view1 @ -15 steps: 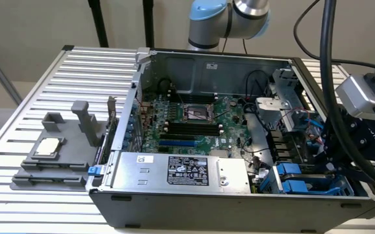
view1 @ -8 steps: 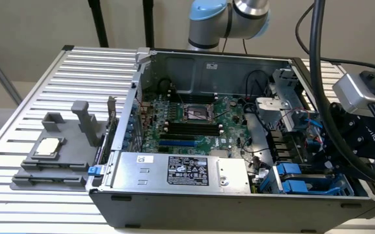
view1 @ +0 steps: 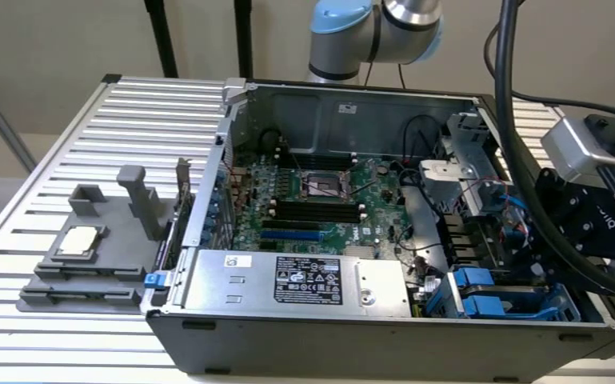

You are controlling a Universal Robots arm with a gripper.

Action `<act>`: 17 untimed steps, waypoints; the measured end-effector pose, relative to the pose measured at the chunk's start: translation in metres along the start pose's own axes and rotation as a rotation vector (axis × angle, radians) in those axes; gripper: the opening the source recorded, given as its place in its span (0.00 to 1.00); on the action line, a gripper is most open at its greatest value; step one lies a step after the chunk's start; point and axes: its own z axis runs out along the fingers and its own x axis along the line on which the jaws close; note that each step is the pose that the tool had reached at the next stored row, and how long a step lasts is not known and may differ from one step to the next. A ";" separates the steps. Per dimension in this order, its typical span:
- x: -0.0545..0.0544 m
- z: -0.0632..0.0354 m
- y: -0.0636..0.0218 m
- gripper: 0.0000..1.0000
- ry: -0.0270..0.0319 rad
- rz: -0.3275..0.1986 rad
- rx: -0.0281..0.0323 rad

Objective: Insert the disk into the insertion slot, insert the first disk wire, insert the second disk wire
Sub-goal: 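Insert the first disk wire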

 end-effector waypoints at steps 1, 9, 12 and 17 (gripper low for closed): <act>-0.001 0.0001 0.0000 0.16 0.0000 0.000 0.0000; -0.001 0.0001 -0.0007 0.16 0.0022 0.000 0.0003; -0.001 0.0002 -0.0011 0.16 0.0047 0.001 0.0005; -0.001 0.0004 -0.0012 0.16 0.0083 0.001 0.0007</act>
